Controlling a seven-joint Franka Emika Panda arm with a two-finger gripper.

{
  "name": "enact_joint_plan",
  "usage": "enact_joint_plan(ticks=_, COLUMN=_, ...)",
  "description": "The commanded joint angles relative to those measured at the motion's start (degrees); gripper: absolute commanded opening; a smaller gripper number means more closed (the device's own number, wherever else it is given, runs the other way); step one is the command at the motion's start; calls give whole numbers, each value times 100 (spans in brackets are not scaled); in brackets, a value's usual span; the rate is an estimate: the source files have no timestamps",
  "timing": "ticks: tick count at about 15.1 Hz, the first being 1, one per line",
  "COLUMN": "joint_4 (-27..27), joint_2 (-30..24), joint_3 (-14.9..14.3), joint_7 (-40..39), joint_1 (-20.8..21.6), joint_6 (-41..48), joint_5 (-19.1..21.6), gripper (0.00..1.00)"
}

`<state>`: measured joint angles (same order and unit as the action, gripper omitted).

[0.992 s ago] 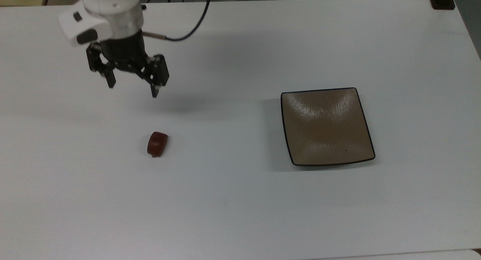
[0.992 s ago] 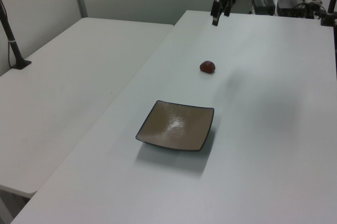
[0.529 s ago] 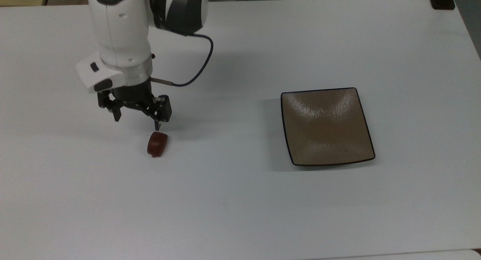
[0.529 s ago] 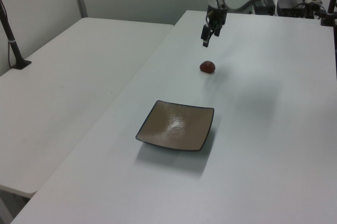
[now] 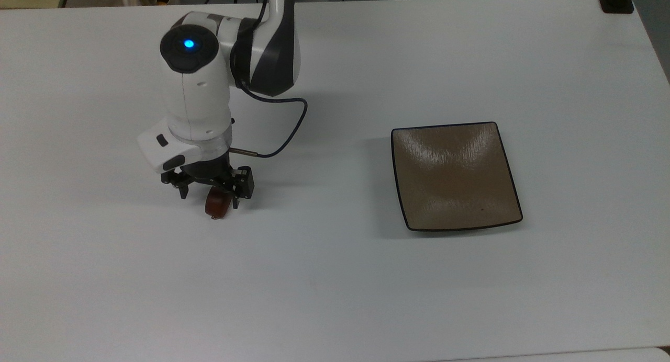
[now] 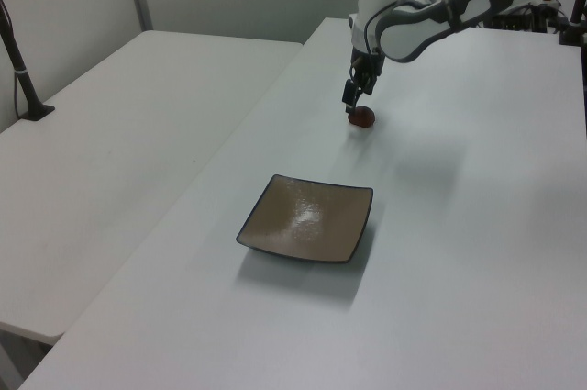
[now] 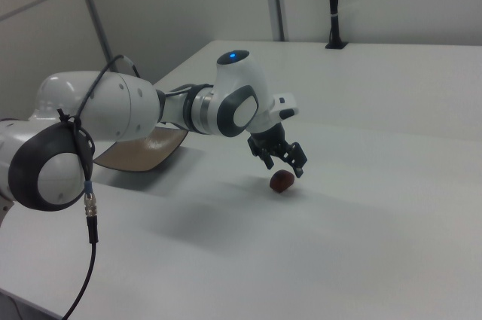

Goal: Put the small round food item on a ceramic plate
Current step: 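Close the gripper around the reddish-brown food item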

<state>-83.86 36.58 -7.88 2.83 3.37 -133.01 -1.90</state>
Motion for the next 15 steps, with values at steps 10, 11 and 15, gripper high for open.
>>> enact_joint_plan(ticks=10, joint_4=-210, joint_2=69, joint_3=111, joint_7=182, joint_1=-30, joint_6=-111, joint_5=-206, gripper=23)
enact_joint_plan(ticks=11, joint_4=-201, joint_2=51, joint_3=111, joint_7=191, joint_1=-30, joint_6=-111, joint_5=-205, gripper=14)
enact_joint_plan(ticks=15, joint_4=-210, joint_2=-71, joint_3=129, joint_7=182, joint_1=-21, joint_6=-15, joint_5=-205, gripper=14)
